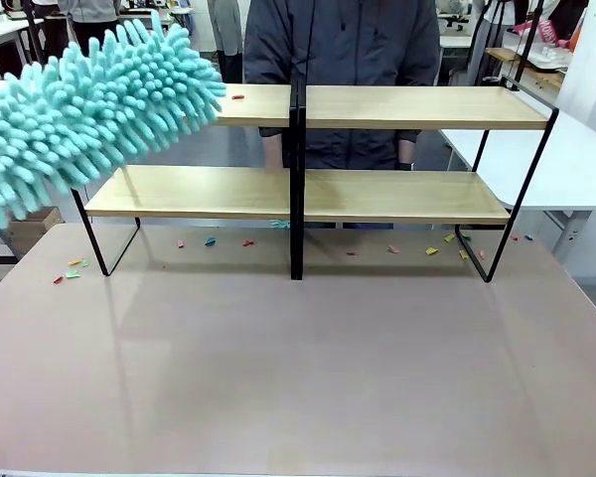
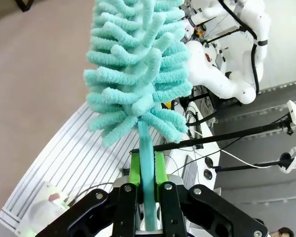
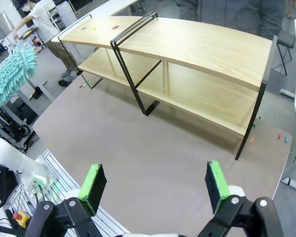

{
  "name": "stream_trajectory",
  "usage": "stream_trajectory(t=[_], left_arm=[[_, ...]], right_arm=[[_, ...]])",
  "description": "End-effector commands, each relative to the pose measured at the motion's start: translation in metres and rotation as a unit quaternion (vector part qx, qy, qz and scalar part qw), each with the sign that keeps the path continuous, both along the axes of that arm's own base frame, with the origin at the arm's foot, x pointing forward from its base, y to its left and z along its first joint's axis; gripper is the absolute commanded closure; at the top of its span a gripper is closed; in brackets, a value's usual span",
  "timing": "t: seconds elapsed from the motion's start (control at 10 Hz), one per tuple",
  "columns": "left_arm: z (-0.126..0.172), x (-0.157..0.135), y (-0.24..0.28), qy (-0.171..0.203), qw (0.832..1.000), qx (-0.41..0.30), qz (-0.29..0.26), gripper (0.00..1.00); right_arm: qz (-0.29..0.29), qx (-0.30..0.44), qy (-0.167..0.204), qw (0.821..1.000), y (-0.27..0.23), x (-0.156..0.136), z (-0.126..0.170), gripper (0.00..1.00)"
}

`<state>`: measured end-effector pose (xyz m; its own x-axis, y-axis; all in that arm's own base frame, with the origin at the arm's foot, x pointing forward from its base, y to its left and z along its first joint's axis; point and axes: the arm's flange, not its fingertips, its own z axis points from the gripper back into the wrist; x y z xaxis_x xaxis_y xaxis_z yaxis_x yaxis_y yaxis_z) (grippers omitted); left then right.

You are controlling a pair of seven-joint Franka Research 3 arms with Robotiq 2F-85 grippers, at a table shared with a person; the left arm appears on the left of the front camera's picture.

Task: Clean the shelves.
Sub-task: Clean another randomly selected level of the Shelf with the Duster.

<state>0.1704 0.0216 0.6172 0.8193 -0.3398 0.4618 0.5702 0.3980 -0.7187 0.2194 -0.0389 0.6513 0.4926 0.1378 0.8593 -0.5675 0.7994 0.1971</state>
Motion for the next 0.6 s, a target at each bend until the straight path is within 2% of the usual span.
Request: stream_trajectory(t=[0.0, 0.3, 0.4, 0.5], left_arm=[[-0.016, 0.015, -0.059, 0.06, 0.994, 0.065, -0.061, 0.87], [-0.063, 0.029, -0.14, 0.122, 0.972, 0.158, -0.128, 0.87], [-0.09, 0.035, -0.176, 0.134, 0.965, 0.192, -0.123, 0.87], [-0.112, 0.042, -0.205, 0.137, 0.964, 0.205, -0.098, 0.87]], right_arm=[[0.006, 0.004, -0.002, 1.0, 0.0, 0.0, 0.0, 0.0], [0.006, 0.004, -0.002, 1.0, 0.0, 0.0, 0.0, 0.0], [0.006, 0.004, -0.002, 1.0, 0.0, 0.0, 0.0, 0.0], [0.006, 0.004, -0.002, 1.0, 0.0, 0.0, 0.0, 0.0]])
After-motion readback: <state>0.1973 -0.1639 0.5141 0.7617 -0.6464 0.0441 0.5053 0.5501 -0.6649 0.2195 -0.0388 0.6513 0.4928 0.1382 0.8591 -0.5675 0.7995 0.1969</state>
